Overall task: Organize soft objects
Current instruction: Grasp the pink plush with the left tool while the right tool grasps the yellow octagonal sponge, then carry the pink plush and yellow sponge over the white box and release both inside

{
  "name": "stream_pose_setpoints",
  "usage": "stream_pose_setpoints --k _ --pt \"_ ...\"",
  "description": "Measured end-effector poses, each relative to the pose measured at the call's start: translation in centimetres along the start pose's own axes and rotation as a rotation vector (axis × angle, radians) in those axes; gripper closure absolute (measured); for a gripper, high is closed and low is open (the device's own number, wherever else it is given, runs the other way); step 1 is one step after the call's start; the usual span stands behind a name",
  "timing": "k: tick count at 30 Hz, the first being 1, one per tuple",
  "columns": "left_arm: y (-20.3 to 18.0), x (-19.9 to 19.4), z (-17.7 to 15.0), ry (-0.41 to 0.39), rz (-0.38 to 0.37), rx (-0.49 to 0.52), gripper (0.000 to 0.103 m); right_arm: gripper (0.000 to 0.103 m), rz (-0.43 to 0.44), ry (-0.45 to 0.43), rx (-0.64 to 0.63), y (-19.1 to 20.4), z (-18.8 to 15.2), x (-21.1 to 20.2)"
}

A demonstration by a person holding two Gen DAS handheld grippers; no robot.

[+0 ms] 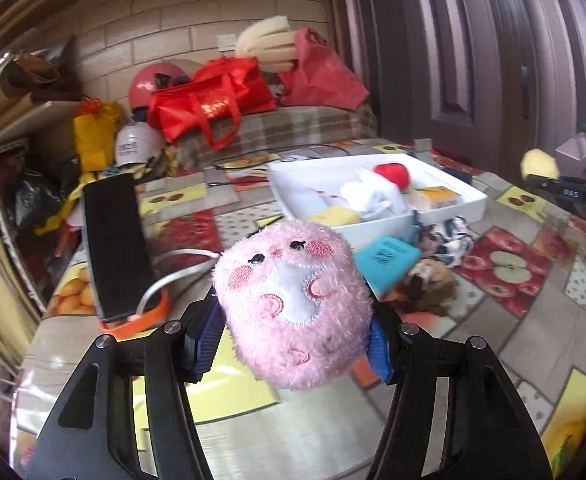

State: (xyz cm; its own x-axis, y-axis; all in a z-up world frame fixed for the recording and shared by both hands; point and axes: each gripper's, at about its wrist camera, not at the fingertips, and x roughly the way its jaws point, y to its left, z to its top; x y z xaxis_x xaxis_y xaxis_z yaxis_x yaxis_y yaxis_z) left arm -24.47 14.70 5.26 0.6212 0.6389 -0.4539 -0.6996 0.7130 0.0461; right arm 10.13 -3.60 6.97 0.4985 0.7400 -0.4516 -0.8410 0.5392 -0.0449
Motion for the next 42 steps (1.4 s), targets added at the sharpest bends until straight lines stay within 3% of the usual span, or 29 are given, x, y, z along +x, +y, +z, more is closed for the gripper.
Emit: stream_pose_setpoints --k 3,11,13,16,20,22,27,35,42 --pt "4.8 -0.5 -0.8 0.004 0.071 -0.100 0.043 0.059 -0.091 -0.023 0.036 -3.8 0.2 -0.2" --pt "15.2 -3.5 -3.2 -0.047 0.370 -0.255 0.043 0.059 -0.309 -0.106 0.144 -11.0 0.4 -1.6" --pt "16.9 -4.1 -3.7 -0.064 0.431 -0.280 0.043 0.059 -0.322 -0.113 0.177 -12.1 0.5 -1.5" --pt "18.3 -4.8 -4.3 -0.084 0.461 -0.331 0.043 0.059 -0.328 -0.120 0.197 -12.5 0.7 -1.2" --pt "16.7 -4.8 -4.4 -0.088 0.515 -0.297 0.043 0.059 -0.296 -0.137 0.177 -11.3 0.3 -1.7" --pt "15.6 -4.6 -4.4 -0.081 0.491 -0.301 0.042 0.059 -0.269 -0.149 0.172 -10.4 0.1 -2.3" --pt "12.1 -3.6 -3.4 -0.099 0.351 -0.317 0.043 0.059 -0.162 -0.172 0.150 -7.3 -0.2 -3.3" --pt "4.6 -1.8 -1.2 -0.090 0.138 -0.222 0.043 0.059 0.042 -0.161 0.070 -1.3 -0.2 -3.5" --pt "0.7 -0.2 0.1 -0.057 0.037 -0.199 0.043 0.059 0.199 -0.138 0.063 3.0 -0.3 -3.5"
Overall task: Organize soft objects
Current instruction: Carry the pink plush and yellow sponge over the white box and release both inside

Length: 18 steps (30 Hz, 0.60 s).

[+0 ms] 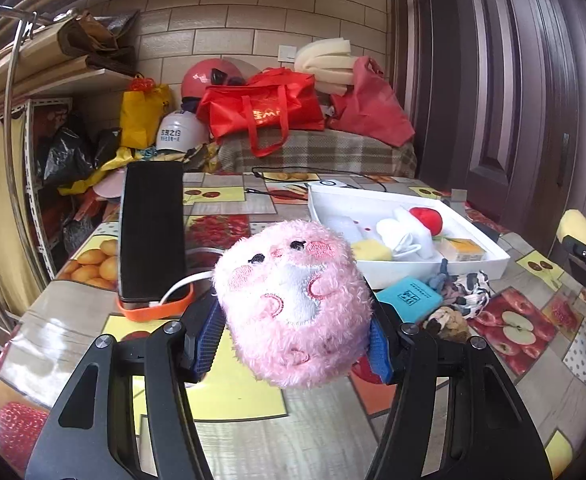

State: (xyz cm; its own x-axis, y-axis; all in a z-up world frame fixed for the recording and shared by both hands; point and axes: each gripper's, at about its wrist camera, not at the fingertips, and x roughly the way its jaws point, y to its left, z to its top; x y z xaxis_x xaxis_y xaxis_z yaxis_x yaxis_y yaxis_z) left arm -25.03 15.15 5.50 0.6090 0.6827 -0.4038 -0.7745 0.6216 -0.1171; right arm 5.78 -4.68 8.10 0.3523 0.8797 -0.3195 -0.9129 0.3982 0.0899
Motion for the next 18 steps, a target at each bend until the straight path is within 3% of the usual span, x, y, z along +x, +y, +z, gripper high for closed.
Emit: stream_pose_setpoints --k 6,13,18 --pt "-4.2 1.2 0.1 0.020 -0.066 0.041 0.043 0.059 0.062 0.016 0.004 3.6 -0.4 0.8" --pt "-9.8 2.0 0.4 0.009 -0.159 0.122 0.043 0.059 0.070 0.033 -0.022 7.0 -0.7 1.7" --pt "-12.2 2.0 0.5 -0.016 -0.172 0.137 0.043 0.059 0.058 0.027 -0.021 7.7 -0.9 1.8"
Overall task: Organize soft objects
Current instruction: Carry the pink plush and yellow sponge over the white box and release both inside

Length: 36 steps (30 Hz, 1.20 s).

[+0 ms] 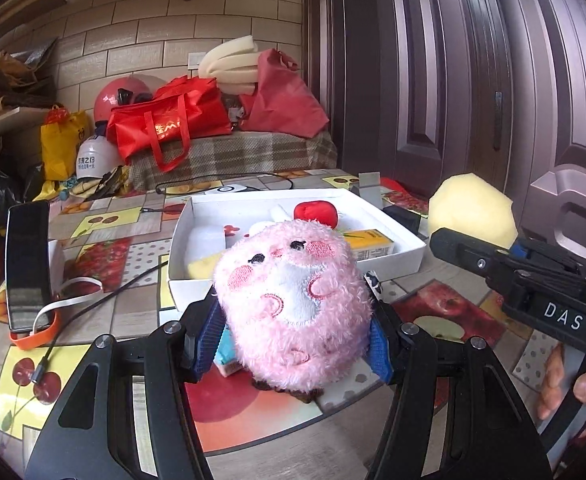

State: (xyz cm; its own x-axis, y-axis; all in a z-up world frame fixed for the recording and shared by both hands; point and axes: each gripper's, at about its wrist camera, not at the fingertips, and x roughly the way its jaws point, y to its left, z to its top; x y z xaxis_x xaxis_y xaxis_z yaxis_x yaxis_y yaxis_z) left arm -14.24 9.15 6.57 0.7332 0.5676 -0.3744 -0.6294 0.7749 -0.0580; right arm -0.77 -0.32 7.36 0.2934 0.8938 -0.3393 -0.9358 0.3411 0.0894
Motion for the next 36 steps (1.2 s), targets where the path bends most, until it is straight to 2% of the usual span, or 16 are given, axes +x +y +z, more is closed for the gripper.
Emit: stream_pose_setpoints --k 6,16,19,23,36 --pt "-0.5 1.0 0.3 0.008 0.040 -0.057 0.043 0.059 -0.012 0.011 0.060 -0.3 0.0 0.8" --pt "-1.2 2.2 0.4 0.019 0.061 -0.050 0.043 0.059 -0.052 0.036 0.098 -0.5 0.1 1.9" --pt "-1.2 2.0 0.5 -0.011 0.063 -0.046 0.043 0.059 -0.074 0.054 0.122 -1.0 0.0 2.4" --pt "-1.3 2.1 0.6 -0.013 0.064 -0.051 0.043 0.059 -0.098 0.047 0.147 -1.4 -0.1 2.2" --pt "-0.8 3.2 1.1 -0.045 0.108 -0.018 0.043 0.059 -0.130 0.063 0.085 -0.8 0.1 3.4"
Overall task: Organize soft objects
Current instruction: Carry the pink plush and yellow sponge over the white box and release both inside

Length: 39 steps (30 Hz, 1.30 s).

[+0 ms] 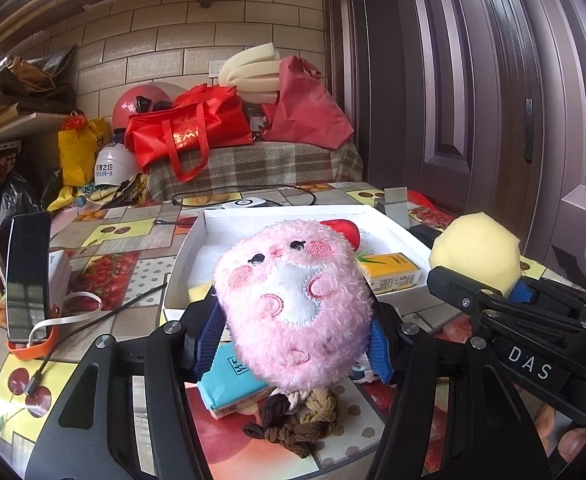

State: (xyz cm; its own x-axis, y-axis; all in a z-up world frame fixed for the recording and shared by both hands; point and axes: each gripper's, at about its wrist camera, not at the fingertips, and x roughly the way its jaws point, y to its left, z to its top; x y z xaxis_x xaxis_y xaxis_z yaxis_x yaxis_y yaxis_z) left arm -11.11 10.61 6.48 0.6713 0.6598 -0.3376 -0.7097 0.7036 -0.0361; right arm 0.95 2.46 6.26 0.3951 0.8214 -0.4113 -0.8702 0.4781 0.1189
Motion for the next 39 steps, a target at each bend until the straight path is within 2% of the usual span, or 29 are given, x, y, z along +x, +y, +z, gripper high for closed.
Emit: stream_pose_setpoints --k 7,14,22,30,35,39 --pt "1.3 1.6 0.6 -0.016 0.038 -0.006 0.043 0.059 -0.021 -0.027 -0.091 1.3 0.4 1.2" --pt "2.8 3.3 1.1 -0.013 0.080 -0.027 0.043 0.059 -0.044 -0.031 -0.119 1.5 1.0 2.9" --pt "2.6 4.5 1.6 -0.035 0.098 0.013 0.042 0.058 -0.063 -0.024 -0.094 0.8 2.3 5.5" --pt "4.9 7.1 2.5 -0.023 0.127 -0.048 0.042 0.058 -0.052 -0.034 -0.070 0.8 3.2 7.6" --pt "5.5 8.5 3.1 -0.037 0.104 -0.059 0.042 0.058 -0.037 -0.021 -0.047 0.6 3.8 9.0" --pt "5.4 10.3 3.7 -0.015 0.083 -0.053 0.042 0.058 -0.020 0.002 -0.025 0.4 4.3 10.4"
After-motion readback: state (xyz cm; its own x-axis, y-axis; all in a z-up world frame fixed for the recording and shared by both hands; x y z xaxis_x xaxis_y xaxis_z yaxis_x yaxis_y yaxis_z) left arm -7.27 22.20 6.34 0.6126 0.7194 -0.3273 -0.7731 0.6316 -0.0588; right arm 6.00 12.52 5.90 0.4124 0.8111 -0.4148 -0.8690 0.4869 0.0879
